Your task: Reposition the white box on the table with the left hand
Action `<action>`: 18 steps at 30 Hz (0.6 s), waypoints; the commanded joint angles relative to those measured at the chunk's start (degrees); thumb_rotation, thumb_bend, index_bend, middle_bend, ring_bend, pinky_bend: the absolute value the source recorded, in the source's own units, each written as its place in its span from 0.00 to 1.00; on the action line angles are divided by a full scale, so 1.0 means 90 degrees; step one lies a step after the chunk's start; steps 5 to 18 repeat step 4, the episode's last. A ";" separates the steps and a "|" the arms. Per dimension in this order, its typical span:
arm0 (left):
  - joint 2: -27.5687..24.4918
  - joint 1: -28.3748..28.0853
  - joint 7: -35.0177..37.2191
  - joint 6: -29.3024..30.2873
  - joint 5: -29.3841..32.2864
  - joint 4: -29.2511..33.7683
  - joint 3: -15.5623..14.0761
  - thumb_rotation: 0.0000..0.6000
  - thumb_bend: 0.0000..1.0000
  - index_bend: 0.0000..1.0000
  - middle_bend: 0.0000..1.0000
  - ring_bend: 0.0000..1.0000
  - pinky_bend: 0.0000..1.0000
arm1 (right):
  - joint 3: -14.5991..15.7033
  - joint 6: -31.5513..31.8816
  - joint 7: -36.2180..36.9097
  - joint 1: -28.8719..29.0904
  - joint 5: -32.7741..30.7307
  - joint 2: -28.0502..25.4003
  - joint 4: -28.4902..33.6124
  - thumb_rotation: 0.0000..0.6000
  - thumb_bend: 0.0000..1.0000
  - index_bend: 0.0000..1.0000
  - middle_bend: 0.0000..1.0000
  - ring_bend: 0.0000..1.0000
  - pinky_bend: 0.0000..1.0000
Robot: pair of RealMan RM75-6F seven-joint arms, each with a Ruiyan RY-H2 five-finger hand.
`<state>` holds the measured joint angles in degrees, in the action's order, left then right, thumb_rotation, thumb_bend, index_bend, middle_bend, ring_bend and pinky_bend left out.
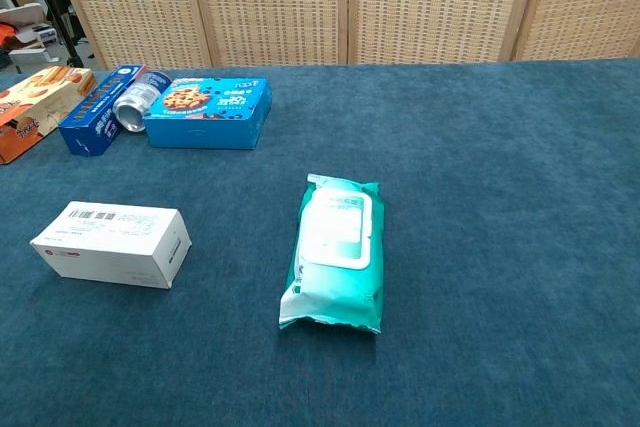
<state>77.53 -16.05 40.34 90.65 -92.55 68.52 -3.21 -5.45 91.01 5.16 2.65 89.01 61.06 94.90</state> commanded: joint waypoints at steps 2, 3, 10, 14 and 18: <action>-0.1671 0.0645 -0.3527 -0.0029 0.0819 0.2678 0.0165 1.00 0.00 0.00 0.00 0.00 0.00 | 0.0009 0.0037 -0.0015 -0.0018 0.0026 0.0004 0.0000 1.00 0.00 0.00 0.00 0.00 0.00; -0.1714 0.0715 -0.3650 0.0015 0.0887 0.2770 0.0173 1.00 0.00 0.00 0.00 0.00 0.00 | 0.0009 0.0040 -0.0014 -0.0019 0.0027 0.0007 -0.0001 1.00 0.00 0.00 0.00 0.00 0.00; -0.1766 0.0803 -0.3672 0.0017 0.0992 0.2828 0.0153 1.00 0.00 0.00 0.00 0.00 0.00 | 0.0009 0.0044 -0.0014 -0.0021 0.0028 0.0007 -0.0003 1.00 0.00 0.00 0.00 0.00 0.00; -0.1766 0.0803 -0.3672 0.0017 0.0992 0.2828 0.0153 1.00 0.00 0.00 0.00 0.00 0.00 | 0.0009 0.0044 -0.0014 -0.0021 0.0028 0.0007 -0.0003 1.00 0.00 0.00 0.00 0.00 0.00; -0.1766 0.0803 -0.3672 0.0017 0.0992 0.2828 0.0153 1.00 0.00 0.00 0.00 0.00 0.00 | 0.0009 0.0044 -0.0014 -0.0021 0.0028 0.0007 -0.0003 1.00 0.00 0.00 0.00 0.00 0.00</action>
